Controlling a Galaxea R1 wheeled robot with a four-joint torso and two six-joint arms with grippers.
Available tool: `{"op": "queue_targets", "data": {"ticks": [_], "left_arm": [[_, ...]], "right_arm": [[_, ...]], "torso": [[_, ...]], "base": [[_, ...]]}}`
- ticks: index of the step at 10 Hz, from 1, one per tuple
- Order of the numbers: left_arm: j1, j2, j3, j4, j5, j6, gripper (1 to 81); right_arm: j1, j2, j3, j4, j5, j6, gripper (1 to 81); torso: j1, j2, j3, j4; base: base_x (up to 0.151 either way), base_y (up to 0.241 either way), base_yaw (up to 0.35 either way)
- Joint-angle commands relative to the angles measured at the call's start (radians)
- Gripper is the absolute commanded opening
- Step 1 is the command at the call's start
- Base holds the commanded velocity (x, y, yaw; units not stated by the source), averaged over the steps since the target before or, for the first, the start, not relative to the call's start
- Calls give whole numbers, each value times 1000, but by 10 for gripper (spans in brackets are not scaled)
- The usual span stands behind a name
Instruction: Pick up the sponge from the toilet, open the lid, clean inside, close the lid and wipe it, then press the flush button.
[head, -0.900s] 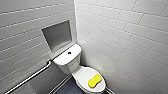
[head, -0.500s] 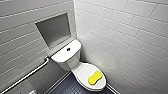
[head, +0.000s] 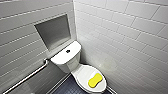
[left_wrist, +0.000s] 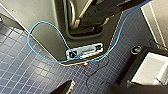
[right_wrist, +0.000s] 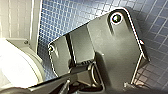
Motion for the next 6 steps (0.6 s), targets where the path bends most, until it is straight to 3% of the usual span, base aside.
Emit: {"op": "queue_targets", "data": {"ticks": [1,2,6], "left_arm": [[24,23,-38,2,83,-5,811],[21,52,-76,2,83,-5,811],[18,111,-149,3,83,-5,811]], "right_arm": [[130,-69,-3,79,-62,2,811],[161,-67,-12,113,-64,5,811],[225,-59,-18,131,-87,6,811]], "torso": [[120,-186,0,0],[83,-130,0,0],[175,-277,-1,0]], "base": [[0,0,0],[0,0,0],[0,0,0]]}}
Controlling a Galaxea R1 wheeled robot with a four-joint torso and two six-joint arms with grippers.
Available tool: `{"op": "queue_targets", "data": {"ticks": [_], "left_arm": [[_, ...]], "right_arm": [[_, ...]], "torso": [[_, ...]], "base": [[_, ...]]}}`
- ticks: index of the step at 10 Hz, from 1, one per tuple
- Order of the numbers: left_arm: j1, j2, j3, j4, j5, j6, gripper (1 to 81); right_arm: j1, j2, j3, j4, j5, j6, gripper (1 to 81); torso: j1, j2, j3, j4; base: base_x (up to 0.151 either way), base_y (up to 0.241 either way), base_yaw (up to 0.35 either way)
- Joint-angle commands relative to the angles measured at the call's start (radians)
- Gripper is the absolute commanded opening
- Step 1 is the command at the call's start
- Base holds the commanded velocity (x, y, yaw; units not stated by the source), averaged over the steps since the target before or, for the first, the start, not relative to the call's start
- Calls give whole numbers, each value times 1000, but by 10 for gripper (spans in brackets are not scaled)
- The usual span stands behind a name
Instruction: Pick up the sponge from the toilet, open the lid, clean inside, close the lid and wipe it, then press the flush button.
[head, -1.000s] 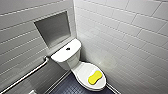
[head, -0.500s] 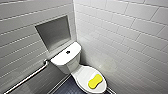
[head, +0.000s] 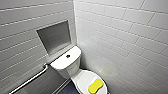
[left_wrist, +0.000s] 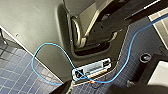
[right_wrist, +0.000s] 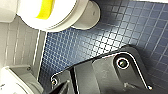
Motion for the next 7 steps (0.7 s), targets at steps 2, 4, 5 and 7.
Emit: {"op": "queue_targets", "data": {"ticks": [2,4,5,7], "left_arm": [[16,6,-5,5,80,-4,811],[16,6,-5,7,80,-4,811],[16,6,-5,4,81,-4,811],[18,3,-1,2,115,-4,811]], "right_arm": [[96,-33,16,18,-81,3,811],[128,-23,36,18,-81,3,811],[148,-23,42,19,-81,3,811],[193,-9,45,21,-89,7,811]], "torso": [[80,-125,-94,0],[119,-186,-123,0],[141,-221,-156,0],[183,-288,-119,0]], "base": [[0,0,0],[0,0,0],[0,0,0],[0,0,0]]}}
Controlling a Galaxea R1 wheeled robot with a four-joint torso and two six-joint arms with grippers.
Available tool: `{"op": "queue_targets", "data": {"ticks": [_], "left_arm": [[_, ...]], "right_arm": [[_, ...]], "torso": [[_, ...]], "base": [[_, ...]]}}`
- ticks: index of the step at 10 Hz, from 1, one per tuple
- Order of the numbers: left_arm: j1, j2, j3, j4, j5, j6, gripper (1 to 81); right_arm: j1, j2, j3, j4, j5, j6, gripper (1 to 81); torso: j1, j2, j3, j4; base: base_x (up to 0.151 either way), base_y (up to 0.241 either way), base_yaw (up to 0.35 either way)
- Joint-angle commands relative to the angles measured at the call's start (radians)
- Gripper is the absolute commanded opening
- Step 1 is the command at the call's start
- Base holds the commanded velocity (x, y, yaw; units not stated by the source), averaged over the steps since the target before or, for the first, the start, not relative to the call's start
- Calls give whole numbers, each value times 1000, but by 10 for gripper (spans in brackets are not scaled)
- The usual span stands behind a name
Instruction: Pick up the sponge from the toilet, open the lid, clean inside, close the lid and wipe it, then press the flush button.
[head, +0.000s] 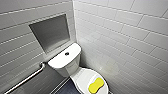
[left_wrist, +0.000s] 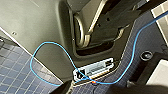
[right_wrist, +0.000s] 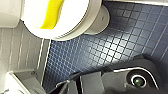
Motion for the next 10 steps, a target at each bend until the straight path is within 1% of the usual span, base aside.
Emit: {"op": "queue_targets", "data": {"ticks": [1,2,4,5,7,9,10], "left_arm": [[28,-2,16,0,125,-3,811],[48,6,15,2,144,-3,811],[62,9,16,2,144,-3,811],[65,10,16,0,144,-3,811],[75,13,16,0,144,-3,811],[85,18,12,2,141,-3,811],[85,19,12,2,139,-3,811]], "right_arm": [[128,-12,22,17,-79,14,811],[161,22,2,17,-102,20,811],[209,90,-59,17,-136,48,811],[229,139,-106,17,-158,48,811],[267,188,-150,28,-177,55,811],[286,229,-176,31,-177,74,811],[295,239,-183,31,-177,84,811]], "torso": [[61,-95,2,0],[82,-129,-7,0],[125,-198,-10,0],[148,-234,-11,0],[196,-310,-11,0],[242,-384,-105,0],[256,-406,-113,0]], "base": [[0,0,0],[0,0,0],[0,0,0],[0,0,0],[0,0,0],[0,0,0],[0,0,0]]}}
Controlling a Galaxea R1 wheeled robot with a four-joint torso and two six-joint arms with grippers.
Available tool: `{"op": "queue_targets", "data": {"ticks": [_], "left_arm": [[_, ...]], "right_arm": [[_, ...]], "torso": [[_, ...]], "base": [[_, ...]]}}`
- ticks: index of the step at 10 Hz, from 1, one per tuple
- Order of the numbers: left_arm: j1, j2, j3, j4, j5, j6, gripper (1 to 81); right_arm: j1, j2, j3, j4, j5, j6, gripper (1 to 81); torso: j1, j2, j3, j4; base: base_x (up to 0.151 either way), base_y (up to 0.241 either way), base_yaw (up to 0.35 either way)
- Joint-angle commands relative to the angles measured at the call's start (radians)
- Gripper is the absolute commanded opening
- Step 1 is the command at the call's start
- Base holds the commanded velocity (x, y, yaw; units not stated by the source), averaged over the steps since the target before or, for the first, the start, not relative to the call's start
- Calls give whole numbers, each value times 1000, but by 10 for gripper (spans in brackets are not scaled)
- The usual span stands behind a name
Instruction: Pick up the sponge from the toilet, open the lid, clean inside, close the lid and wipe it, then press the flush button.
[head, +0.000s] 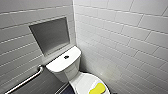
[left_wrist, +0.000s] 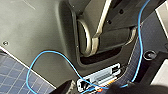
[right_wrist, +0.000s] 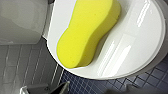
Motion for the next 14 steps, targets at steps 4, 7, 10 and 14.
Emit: {"op": "queue_targets", "data": {"ticks": [4,7,10,14], "left_arm": [[23,9,11,2,82,-1,811],[23,9,11,0,78,-1,811],[23,11,11,0,76,-2,811],[22,14,11,-2,76,-2,811]], "right_arm": [[169,-11,26,21,-45,92,811],[235,-13,80,22,-56,148,811],[243,8,53,22,-59,192,811],[258,59,0,22,-59,249,811]], "torso": [[127,-199,-93,0],[117,-183,-140,0],[129,-201,-148,0],[129,-201,-252,0]], "base": [[0,0,0],[0,0,0],[0,0,0],[0,0,0]]}}
